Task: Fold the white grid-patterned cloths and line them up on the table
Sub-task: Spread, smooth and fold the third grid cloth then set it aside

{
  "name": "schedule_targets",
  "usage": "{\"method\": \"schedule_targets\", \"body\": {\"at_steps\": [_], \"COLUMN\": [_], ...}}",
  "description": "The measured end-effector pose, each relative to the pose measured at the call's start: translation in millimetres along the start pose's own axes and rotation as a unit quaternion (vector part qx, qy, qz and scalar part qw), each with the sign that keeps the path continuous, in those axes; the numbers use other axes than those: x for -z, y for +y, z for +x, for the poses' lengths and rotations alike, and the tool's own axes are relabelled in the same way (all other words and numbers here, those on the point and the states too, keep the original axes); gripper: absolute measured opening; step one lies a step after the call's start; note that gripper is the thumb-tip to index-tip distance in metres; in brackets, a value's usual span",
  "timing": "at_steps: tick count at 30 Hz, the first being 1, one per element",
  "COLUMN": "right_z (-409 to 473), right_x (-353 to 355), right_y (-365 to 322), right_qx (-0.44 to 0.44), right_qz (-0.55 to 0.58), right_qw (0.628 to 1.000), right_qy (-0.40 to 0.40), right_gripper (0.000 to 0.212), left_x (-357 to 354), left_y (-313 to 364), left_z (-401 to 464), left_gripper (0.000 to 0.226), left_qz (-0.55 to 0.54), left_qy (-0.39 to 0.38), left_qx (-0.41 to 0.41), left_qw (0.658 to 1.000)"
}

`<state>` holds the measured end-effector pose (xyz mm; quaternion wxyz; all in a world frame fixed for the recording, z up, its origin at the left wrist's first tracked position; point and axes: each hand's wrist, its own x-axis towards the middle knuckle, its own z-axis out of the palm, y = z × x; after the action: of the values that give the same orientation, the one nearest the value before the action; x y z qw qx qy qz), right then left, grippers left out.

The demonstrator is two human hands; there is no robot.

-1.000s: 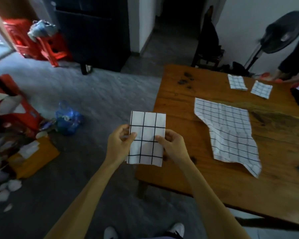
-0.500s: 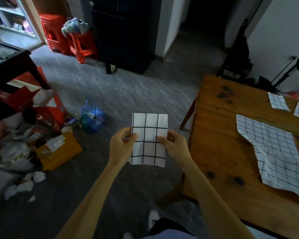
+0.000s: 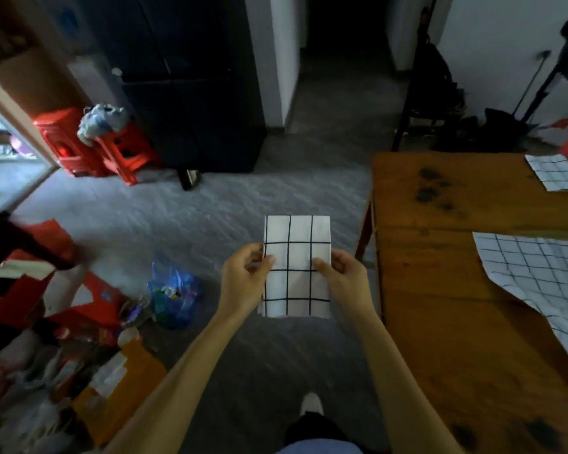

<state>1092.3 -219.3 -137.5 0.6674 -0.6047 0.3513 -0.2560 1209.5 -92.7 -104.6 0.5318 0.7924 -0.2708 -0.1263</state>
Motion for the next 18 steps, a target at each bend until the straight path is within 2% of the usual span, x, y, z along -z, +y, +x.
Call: {"method": "schedule_targets", "body": {"at_steps": [9,18], "right_z": [122,240], "right_x": [40,35], "right_y": [-37,-44], "right_qx": [0.046,0.001], "right_qz": [0.002,-0.029], "right_qw": [0.993,0.986], "right_qy": [0.112,0.166], "right_gripper": [0.012,0.005], "left_x": [-78,-124], "left_y": [33,20], "left_z": [158,290], "left_gripper": [0.020,0.020], "left_qz": [0.017,-0.043], "left_qy": [-0.076,-0.127], "left_qx": [-0.053,-0.022], "left_qw": [0.996,0.991]}}
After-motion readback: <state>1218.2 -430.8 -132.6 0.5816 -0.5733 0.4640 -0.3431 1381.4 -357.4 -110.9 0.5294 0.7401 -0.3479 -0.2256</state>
